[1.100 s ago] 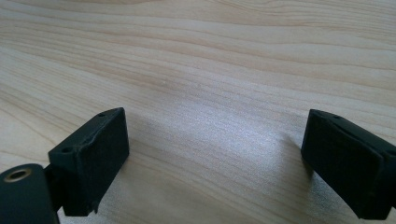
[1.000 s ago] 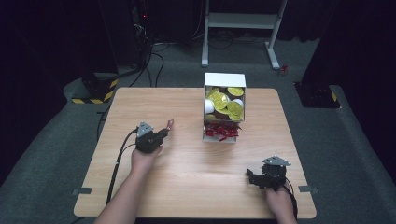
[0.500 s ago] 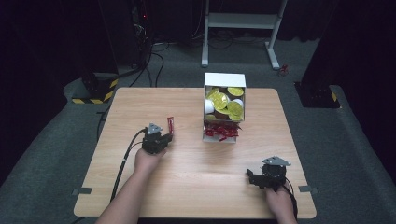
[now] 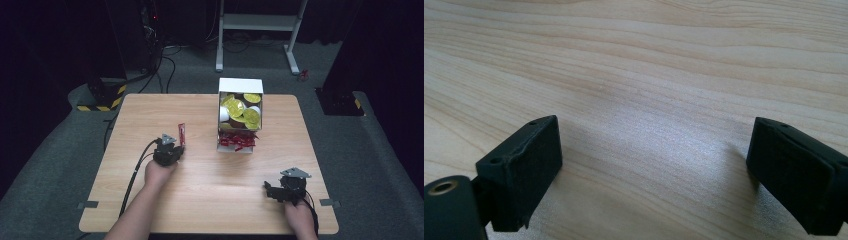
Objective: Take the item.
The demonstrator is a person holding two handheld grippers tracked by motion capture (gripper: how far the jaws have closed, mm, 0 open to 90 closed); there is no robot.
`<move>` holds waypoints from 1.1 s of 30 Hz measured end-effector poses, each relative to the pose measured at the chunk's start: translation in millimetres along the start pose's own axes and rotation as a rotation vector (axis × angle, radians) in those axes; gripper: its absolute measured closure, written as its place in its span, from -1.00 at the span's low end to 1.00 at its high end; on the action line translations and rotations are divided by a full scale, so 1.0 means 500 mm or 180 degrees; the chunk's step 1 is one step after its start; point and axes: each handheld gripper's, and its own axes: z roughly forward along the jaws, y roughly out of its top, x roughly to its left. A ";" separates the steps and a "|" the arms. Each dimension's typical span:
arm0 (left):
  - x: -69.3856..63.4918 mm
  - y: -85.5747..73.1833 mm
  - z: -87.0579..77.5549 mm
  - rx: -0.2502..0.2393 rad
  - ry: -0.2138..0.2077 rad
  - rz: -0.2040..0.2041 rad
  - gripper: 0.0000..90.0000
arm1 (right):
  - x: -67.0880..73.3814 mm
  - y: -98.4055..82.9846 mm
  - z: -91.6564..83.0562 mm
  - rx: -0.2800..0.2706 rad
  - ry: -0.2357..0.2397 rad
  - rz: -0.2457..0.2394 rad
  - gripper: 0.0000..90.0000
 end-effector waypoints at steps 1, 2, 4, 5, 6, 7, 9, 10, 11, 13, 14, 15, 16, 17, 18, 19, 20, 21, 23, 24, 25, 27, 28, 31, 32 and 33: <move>0.000 0.000 0.000 0.0000 -0.0008 -0.0004 0.74 | 0.000 0.000 0.000 -0.0001 0.0000 0.0000 -0.83; 0.000 0.000 0.000 0.0000 -0.0008 -0.0004 0.70 | 0.000 0.000 0.000 -0.0001 0.0000 0.0000 -0.83; 0.000 0.000 -0.002 0.0010 -0.0042 -0.0003 0.57 | 0.000 0.000 0.000 0.0000 0.0000 0.0001 -0.83; -0.001 0.000 -0.002 0.0011 -0.0042 -0.0004 0.49 | 0.000 0.000 0.000 0.0000 0.0001 0.0001 -0.83; -0.001 0.000 -0.002 0.0011 -0.0042 -0.0004 0.45 | 0.000 0.000 0.000 0.0000 0.0000 0.0001 -0.83; -0.002 0.000 -0.003 0.0026 -0.0041 -0.0019 0.39 | 0.000 0.000 0.000 -0.0001 0.0001 0.0001 -0.83; -0.003 0.000 -0.006 0.0002 -0.0054 -0.0069 0.30 | 0.000 0.000 0.000 0.0000 0.0000 0.0001 -0.83; -0.003 0.000 -0.008 -0.0018 -0.0055 -0.0097 0.27 | 0.000 0.000 0.000 0.0000 0.0001 0.0002 -0.83; -0.003 0.000 -0.010 -0.0041 -0.0043 -0.0096 0.23 | 0.000 0.000 0.000 0.0000 0.0001 0.0001 -0.83; -0.003 0.000 -0.013 -0.0077 -0.0053 -0.0134 0.19 | 0.000 0.000 0.000 0.0000 0.0001 0.0001 -0.83; -0.003 0.001 -0.014 -0.0092 -0.0048 -0.0136 0.16 | 0.000 0.000 0.000 0.0000 0.0000 0.0000 -0.83; -0.003 0.001 -0.016 -0.0114 -0.0032 -0.0130 0.12 | 0.000 0.000 0.000 -0.0002 0.0000 0.0001 -0.83; -0.003 0.003 -0.019 -0.0137 -0.0056 -0.0149 0.11 | 0.000 0.000 0.000 0.0000 0.0000 0.0001 -0.83; -0.003 0.003 -0.021 -0.0147 -0.0066 -0.0161 0.09 | 0.000 0.000 0.000 0.0000 0.0001 0.0001 -0.83; -0.004 0.005 -0.024 -0.0163 -0.0080 -0.0178 0.08 | 0.000 0.000 0.000 -0.0001 0.0000 0.0000 -0.83; -0.004 0.005 -0.024 -0.0163 -0.0080 -0.0178 0.06 | 0.000 0.000 0.000 0.0000 0.0001 0.0001 -0.83; -0.003 0.007 -0.029 -0.0179 -0.0070 -0.0165 0.04 | 0.000 0.000 0.000 0.0000 0.0001 0.0001 -0.83; -0.003 0.007 -0.029 -0.0179 -0.0070 -0.0165 0.03 | 0.000 0.000 0.000 0.0000 0.0001 0.0001 -0.83; -0.004 0.008 -0.036 -0.0199 -0.0083 -0.0180 0.02 | 0.000 0.000 0.000 0.0000 0.0001 0.0001 -0.83; -0.005 0.008 -0.039 -0.0213 -0.0092 -0.0188 0.01 | 0.000 0.000 0.000 0.0000 0.0001 0.0001 -0.83; -0.005 0.008 -0.039 -0.0213 -0.0092 -0.0188 -0.01 | 0.000 0.000 0.000 0.0000 0.0001 0.0001 -0.83; -0.008 0.009 -0.050 -0.0261 -0.0072 -0.0147 -0.02 | 0.000 0.000 0.000 0.0000 0.0002 0.0001 -0.83; -0.009 0.009 -0.053 -0.0274 -0.0079 -0.0144 -0.04 | 0.000 0.000 0.000 0.0000 0.0002 0.0001 -0.83; -0.011 0.011 -0.060 -0.0282 -0.0088 -0.0123 -0.05 | 0.000 0.000 0.000 0.0001 0.0002 0.0002 -0.83; -0.013 0.012 -0.064 -0.0300 -0.0103 -0.0137 -0.05 | 0.000 0.000 0.000 0.0001 0.0002 0.0002 -0.83; -0.015 0.013 -0.071 -0.0314 -0.0113 -0.0127 -0.07 | 0.000 0.000 0.000 0.0001 0.0001 0.0001 -0.83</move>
